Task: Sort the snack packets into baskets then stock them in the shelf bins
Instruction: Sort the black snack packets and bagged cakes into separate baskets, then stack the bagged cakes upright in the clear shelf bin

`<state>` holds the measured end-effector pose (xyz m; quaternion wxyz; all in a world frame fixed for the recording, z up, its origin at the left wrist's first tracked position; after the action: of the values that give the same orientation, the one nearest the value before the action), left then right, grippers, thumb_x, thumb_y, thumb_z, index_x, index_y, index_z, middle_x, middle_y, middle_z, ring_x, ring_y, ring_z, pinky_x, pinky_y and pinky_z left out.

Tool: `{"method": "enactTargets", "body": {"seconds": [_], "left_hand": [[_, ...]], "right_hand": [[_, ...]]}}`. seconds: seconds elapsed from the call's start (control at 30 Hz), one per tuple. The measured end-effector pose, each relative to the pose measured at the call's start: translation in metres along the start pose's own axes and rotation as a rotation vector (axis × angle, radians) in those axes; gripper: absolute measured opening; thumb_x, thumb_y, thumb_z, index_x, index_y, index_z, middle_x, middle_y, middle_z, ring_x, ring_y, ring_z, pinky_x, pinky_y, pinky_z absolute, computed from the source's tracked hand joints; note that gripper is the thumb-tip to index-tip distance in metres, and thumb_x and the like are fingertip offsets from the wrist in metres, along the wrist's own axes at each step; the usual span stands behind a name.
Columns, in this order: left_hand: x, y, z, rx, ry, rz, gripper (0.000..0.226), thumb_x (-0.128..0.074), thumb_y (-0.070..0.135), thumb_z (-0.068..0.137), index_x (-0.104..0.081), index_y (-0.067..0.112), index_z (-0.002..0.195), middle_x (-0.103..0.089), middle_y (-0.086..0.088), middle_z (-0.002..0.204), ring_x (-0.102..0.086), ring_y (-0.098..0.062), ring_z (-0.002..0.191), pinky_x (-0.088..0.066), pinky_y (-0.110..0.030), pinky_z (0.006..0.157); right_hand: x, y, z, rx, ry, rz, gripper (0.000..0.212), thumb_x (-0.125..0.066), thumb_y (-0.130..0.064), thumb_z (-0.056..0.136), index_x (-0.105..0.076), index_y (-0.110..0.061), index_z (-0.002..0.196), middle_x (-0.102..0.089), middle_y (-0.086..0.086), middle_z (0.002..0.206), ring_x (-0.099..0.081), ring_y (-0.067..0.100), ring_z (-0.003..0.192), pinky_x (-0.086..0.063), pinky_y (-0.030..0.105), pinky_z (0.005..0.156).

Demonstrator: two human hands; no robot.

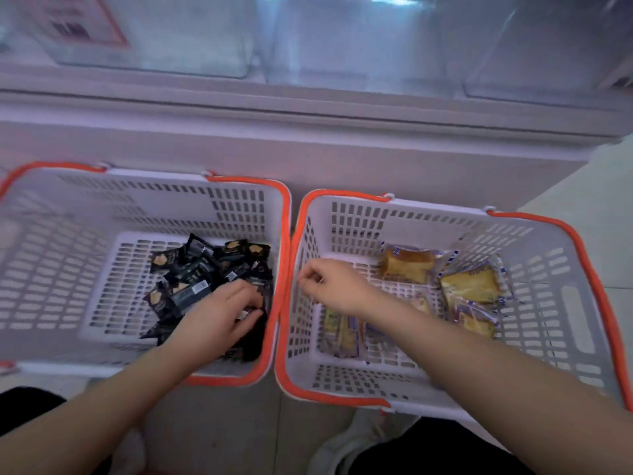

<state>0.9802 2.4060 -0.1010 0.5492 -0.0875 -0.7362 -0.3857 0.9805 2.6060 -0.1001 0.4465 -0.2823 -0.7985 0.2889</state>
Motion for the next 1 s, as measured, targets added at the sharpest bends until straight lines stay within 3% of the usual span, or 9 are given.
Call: {"method": "enactTargets", "body": {"seconds": [0.13, 0.23, 0.4, 0.53, 0.6, 0.77, 0.83, 0.9, 1.0], "left_hand": [[0.002, -0.043, -0.043, 0.073, -0.154, -0.019, 0.022, -0.053, 0.040, 0.091, -0.058, 0.018, 0.089, -0.051, 0.009, 0.086, -0.058, -0.015, 0.083, -0.043, -0.025, 0.069], [-0.003, -0.057, -0.062, 0.064, -0.330, -0.064, 0.048, -0.052, 0.062, 0.080, -0.056, 0.023, 0.107, -0.055, 0.010, 0.101, -0.056, -0.008, 0.096, -0.045, -0.025, 0.081], [-0.012, -0.075, -0.081, -0.030, -0.414, 0.167, 0.048, -0.047, 0.049, 0.091, -0.042, 0.031, 0.135, -0.058, 0.007, 0.125, -0.055, -0.014, 0.112, -0.045, -0.029, 0.086], [-0.012, -0.073, -0.090, -0.142, -0.325, 0.336, 0.037, -0.033, 0.044, 0.098, -0.044, 0.028, 0.129, -0.061, 0.002, 0.117, -0.056, -0.022, 0.108, -0.046, -0.036, 0.078], [-0.010, -0.076, -0.097, -0.131, -0.297, 0.306, 0.037, -0.031, 0.043, 0.098, -0.046, 0.027, 0.128, -0.061, 0.004, 0.118, -0.055, -0.021, 0.110, -0.046, -0.036, 0.079], [0.015, -0.098, -0.127, -0.089, -0.169, 0.181, 0.036, -0.034, 0.045, 0.097, -0.051, 0.029, 0.123, -0.060, 0.007, 0.118, -0.055, -0.016, 0.112, -0.046, -0.034, 0.085], [0.032, -0.110, -0.139, -0.071, -0.121, 0.115, 0.033, -0.040, 0.043, 0.096, -0.056, 0.027, 0.120, -0.063, 0.005, 0.114, -0.056, -0.016, 0.108, -0.047, -0.034, 0.085], [0.046, -0.124, -0.150, -0.006, -0.156, 0.062, 0.029, -0.047, 0.041, 0.094, -0.060, 0.027, 0.115, -0.065, 0.006, 0.109, -0.058, -0.015, 0.104, -0.047, -0.033, 0.084], [0.056, -0.145, -0.169, 0.169, -0.268, 0.080, 0.023, -0.053, 0.039, 0.087, -0.062, 0.028, 0.104, -0.067, 0.006, 0.099, -0.061, -0.015, 0.098, -0.048, -0.033, 0.082]], "right_hand": [[-0.023, -0.041, 0.002, -0.020, -0.043, -0.133, 0.020, -0.046, -0.018, 0.096, -0.060, -0.006, 0.104, -0.062, 0.006, 0.099, -0.052, 0.017, 0.083, -0.040, 0.029, 0.072], [-0.031, -0.053, 0.003, -0.116, 0.011, -0.196, 0.023, -0.044, -0.014, 0.095, -0.058, 0.003, 0.100, -0.063, 0.017, 0.098, -0.055, 0.026, 0.084, -0.042, 0.035, 0.072], [-0.048, -0.061, 0.001, -0.257, 0.119, -0.158, 0.022, -0.044, -0.015, 0.094, -0.053, 0.001, 0.082, -0.056, 0.019, 0.079, -0.058, 0.033, 0.078, -0.043, 0.037, 0.065], [-0.066, -0.069, -0.005, -0.301, 0.203, -0.289, 0.026, -0.045, -0.017, 0.094, -0.056, 0.003, 0.082, -0.057, 0.024, 0.073, -0.059, 0.036, 0.073, -0.042, 0.037, 0.056], [-0.077, -0.072, -0.003, -0.330, 0.265, -0.349, 0.027, -0.046, -0.024, 0.094, -0.051, 0.002, 0.092, -0.057, 0.016, 0.073, -0.061, 0.035, 0.080, -0.040, 0.036, 0.054], [-0.101, -0.088, 0.019, -0.456, 0.475, -0.024, 0.037, -0.049, -0.027, 0.094, -0.046, 0.004, 0.114, -0.059, 0.023, 0.110, -0.058, 0.038, 0.100, -0.047, 0.037, 0.081], [-0.114, -0.100, 0.029, -0.517, 0.453, 0.224, 0.037, -0.047, -0.023, 0.095, -0.048, 0.007, 0.116, -0.058, 0.028, 0.116, -0.058, 0.038, 0.105, -0.047, 0.049, 0.092], [-0.129, -0.120, 0.037, -0.544, 0.376, 0.529, 0.027, -0.044, -0.013, 0.096, -0.053, 0.006, 0.114, -0.061, 0.027, 0.113, -0.061, 0.035, 0.098, -0.049, 0.052, 0.091], [-0.152, -0.146, 0.051, -0.553, 0.276, 0.649, 0.024, -0.040, 0.000, 0.092, -0.056, 0.001, 0.110, -0.065, 0.022, 0.095, -0.064, 0.034, 0.087, -0.052, 0.046, 0.084]]}}
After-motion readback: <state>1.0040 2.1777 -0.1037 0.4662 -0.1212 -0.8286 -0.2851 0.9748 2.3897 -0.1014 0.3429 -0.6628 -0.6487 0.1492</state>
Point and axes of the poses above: each hand's wrist, its own z-axis towards the middle knuckle, its own x-axis out of the back of the hand, y = z × x, the point moved 2 cm from there along z, towards the middle knuckle
